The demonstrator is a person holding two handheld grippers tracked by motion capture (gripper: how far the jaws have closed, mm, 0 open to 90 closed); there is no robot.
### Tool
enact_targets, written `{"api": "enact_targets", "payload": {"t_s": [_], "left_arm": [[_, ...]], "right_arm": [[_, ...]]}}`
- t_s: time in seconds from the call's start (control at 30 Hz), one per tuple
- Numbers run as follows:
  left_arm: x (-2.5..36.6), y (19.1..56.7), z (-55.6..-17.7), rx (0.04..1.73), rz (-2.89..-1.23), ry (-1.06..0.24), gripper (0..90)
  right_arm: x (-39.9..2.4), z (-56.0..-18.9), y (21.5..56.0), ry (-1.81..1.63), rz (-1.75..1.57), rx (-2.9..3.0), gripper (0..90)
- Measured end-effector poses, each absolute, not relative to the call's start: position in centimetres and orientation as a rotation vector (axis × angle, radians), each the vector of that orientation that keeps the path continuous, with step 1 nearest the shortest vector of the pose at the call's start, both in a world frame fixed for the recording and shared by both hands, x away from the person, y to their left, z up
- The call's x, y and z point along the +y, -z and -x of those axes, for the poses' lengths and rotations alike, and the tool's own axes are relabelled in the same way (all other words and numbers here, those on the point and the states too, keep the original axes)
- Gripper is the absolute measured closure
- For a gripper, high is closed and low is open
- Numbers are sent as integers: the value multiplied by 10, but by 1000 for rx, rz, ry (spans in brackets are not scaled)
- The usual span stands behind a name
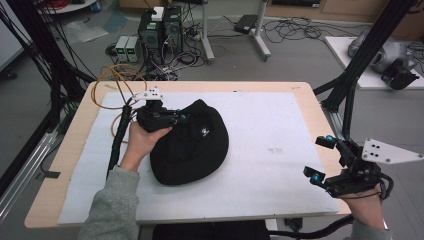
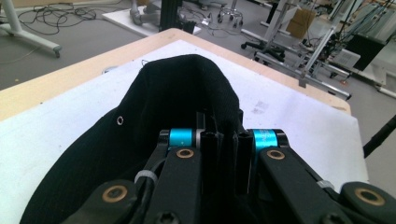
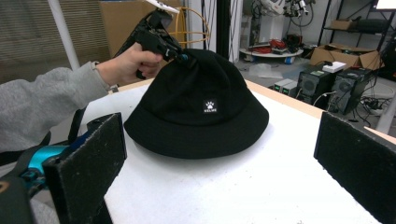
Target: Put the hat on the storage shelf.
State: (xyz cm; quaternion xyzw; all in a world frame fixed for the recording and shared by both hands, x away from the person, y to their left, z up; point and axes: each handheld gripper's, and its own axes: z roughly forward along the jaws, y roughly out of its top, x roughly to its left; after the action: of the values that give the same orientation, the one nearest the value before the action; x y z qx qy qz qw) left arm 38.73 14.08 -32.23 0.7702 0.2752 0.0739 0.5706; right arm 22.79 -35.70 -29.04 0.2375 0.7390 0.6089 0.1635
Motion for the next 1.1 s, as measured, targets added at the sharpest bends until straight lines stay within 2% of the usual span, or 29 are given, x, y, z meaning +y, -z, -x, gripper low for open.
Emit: {"api": "enact_targets", "payload": {"t_s": [1.1], "left_arm": [[152, 199, -355, 511, -1832, -284, 857]], "right_arm": [[-365, -233, 288, -1793, -687, 2066, 15]]}}
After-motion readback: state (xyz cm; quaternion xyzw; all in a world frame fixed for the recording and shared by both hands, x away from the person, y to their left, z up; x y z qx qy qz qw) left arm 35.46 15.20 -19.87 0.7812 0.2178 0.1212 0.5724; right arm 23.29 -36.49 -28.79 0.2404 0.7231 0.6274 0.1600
